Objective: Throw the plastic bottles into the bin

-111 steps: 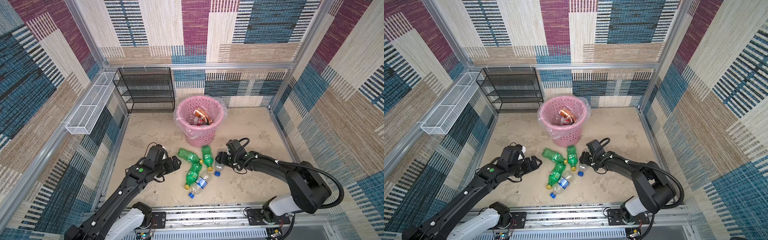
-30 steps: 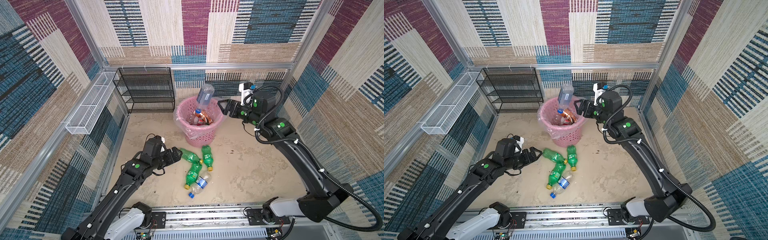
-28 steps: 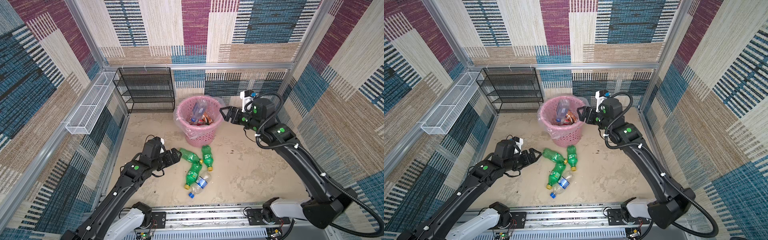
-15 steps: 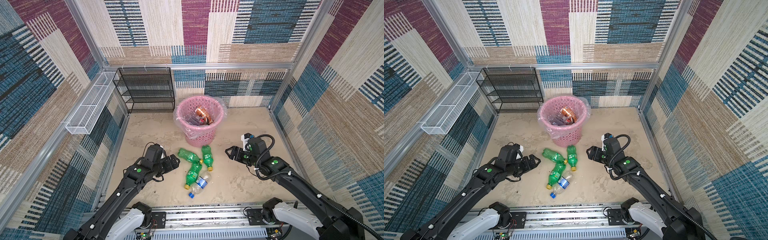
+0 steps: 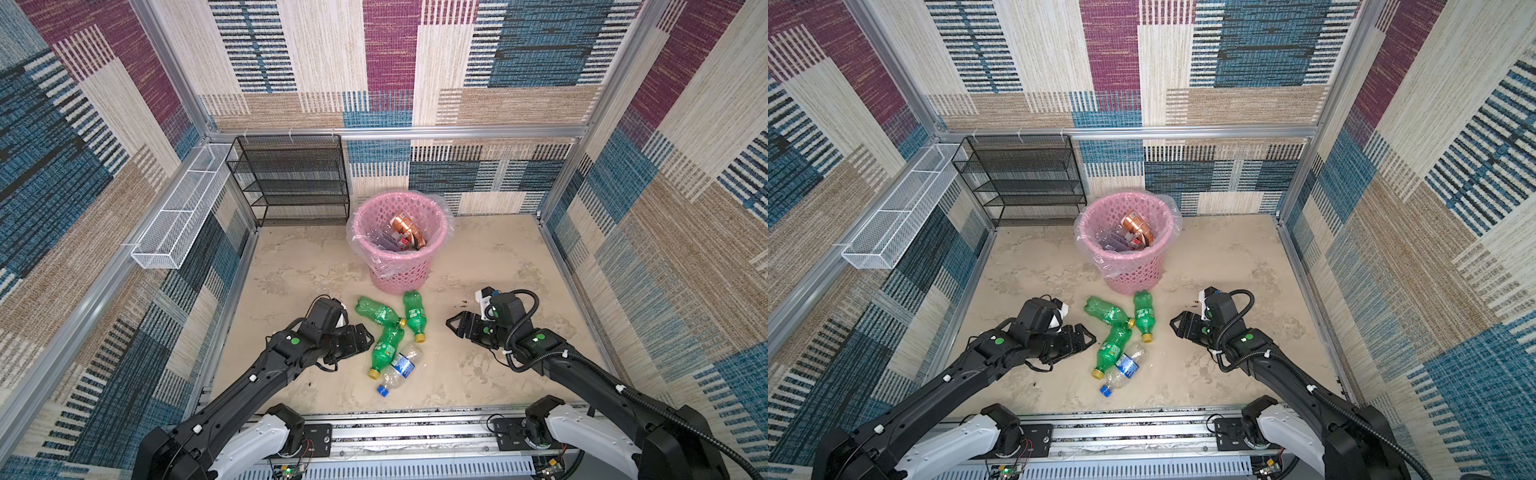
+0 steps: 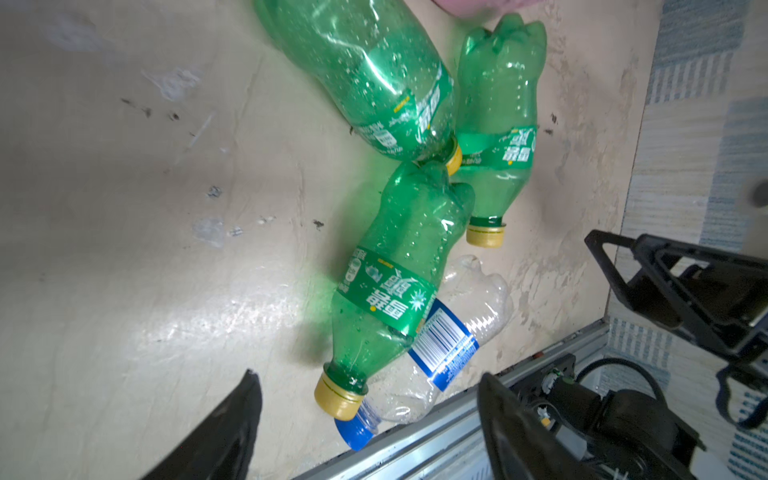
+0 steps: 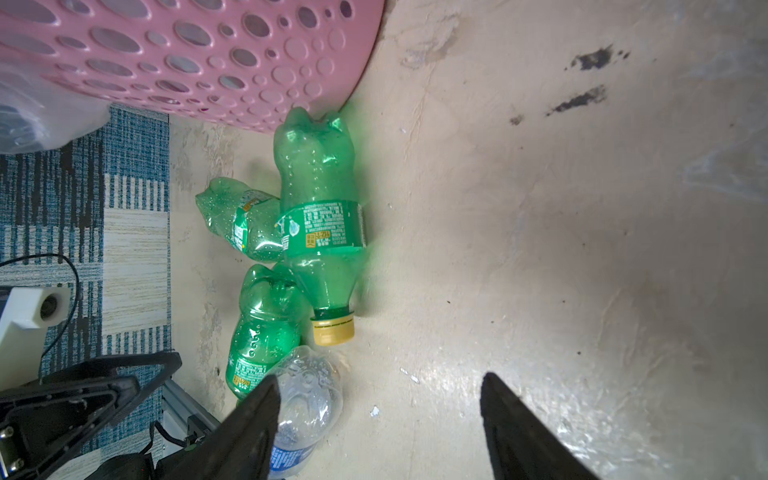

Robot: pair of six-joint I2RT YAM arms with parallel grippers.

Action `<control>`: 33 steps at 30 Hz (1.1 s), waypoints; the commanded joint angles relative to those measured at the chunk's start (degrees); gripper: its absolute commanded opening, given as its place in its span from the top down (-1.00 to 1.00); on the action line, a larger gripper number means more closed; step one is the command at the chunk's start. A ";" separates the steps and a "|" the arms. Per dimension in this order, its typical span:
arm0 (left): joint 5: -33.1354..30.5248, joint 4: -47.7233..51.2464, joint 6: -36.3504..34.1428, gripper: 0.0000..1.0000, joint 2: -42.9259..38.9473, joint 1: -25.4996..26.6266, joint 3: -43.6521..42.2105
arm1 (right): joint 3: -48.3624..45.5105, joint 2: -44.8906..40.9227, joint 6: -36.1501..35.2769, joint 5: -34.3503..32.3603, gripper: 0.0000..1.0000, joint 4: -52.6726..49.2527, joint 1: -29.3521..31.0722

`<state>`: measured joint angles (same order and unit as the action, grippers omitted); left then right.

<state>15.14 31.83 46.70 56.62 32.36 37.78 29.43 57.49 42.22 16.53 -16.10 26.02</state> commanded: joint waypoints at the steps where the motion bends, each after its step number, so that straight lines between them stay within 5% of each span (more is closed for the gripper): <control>1: -1.52 -2.23 0.07 -0.64 1.07 1.75 -0.52 | -0.51 0.32 0.86 0.87 -0.54 3.37 0.05; 33: -1.18 -12.49 -0.99 -0.62 17.99 8.33 1.75 | -0.63 0.05 1.43 1.08 -0.52 3.44 -0.01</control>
<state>13.74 21.21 46.46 74.15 40.66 39.13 28.47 57.74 43.44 17.91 -13.41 26.02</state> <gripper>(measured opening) 0.808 0.760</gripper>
